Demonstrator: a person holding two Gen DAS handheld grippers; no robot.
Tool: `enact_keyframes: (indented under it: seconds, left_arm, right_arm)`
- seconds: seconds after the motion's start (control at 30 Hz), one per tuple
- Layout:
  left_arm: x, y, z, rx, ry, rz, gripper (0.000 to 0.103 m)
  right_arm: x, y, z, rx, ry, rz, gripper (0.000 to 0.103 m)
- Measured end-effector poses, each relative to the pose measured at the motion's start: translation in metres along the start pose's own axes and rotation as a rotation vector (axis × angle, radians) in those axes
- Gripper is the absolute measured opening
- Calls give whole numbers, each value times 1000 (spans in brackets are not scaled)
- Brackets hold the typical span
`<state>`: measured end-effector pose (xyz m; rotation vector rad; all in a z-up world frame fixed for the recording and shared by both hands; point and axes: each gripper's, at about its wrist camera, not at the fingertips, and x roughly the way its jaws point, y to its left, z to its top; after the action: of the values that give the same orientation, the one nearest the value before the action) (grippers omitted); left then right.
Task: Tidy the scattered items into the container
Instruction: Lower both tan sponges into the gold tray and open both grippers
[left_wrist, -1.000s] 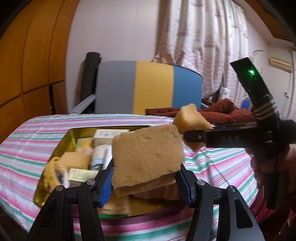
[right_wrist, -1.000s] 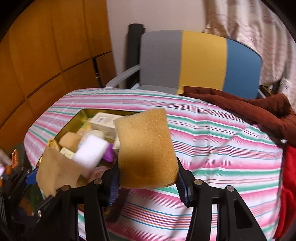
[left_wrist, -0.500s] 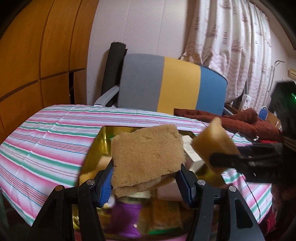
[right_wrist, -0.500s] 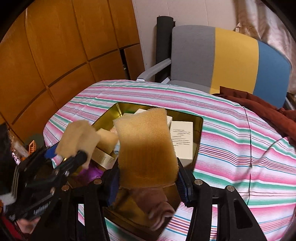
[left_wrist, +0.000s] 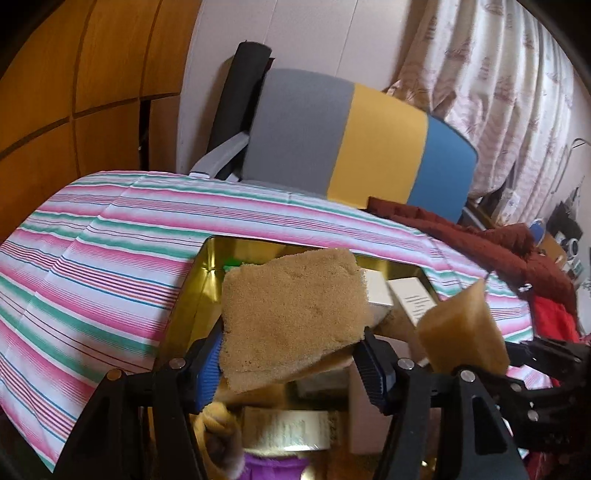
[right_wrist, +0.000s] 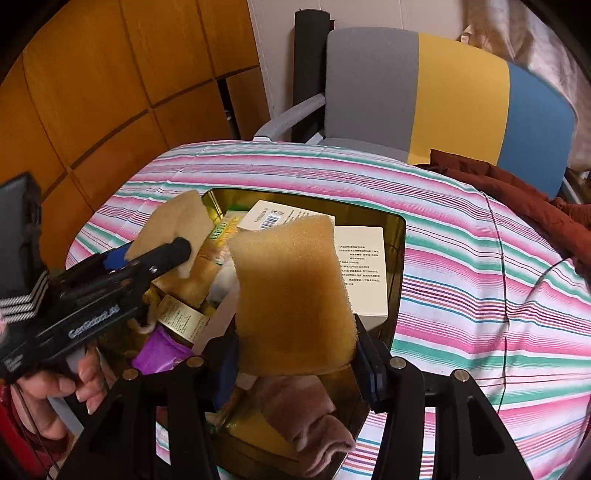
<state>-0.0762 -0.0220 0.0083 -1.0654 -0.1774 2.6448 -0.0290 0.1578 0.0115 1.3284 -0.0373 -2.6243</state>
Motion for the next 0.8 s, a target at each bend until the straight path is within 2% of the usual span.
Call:
enact_keyframes:
  seconds: [0.07, 0.17, 0.23, 0.37, 0.47, 0.53, 0.63, 0.73, 0.8]
  left_arm:
    - [4, 1, 0, 3, 22, 12, 70]
    - [3, -2, -3, 12, 52, 7, 72]
    - [-4, -3, -7, 16, 46, 0, 72]
    - [-23, -3, -17, 17, 4, -15, 74]
    - [-27, -3, -22, 25, 23, -41, 74]
    - [-28, -4, -25, 27, 47, -62, 74]
    - [-31, -4, -34, 21, 87, -105, 74]
    - [-35, -1, -40, -18, 91, -142, 77]
    - [-40, 1, -43, -41, 88, -160, 80]
  right_arm:
    - [5, 0, 1, 10, 8, -3, 56]
    - [9, -3, 2, 35, 12, 9, 70]
    - [4, -5, 2, 55, -9, 17, 84]
    - [-10, -11, 2, 68, -57, 21, 84]
    - [-12, -10, -1, 43, -58, 1, 74]
    - [-7, -12, -4, 49, -28, 9, 62]
    - [3, -15, -9, 61, 10, 12, 54]
    - [13, -17, -13, 78, 36, 42, 46]
    - [18, -16, -12, 83, 38, 68, 45]
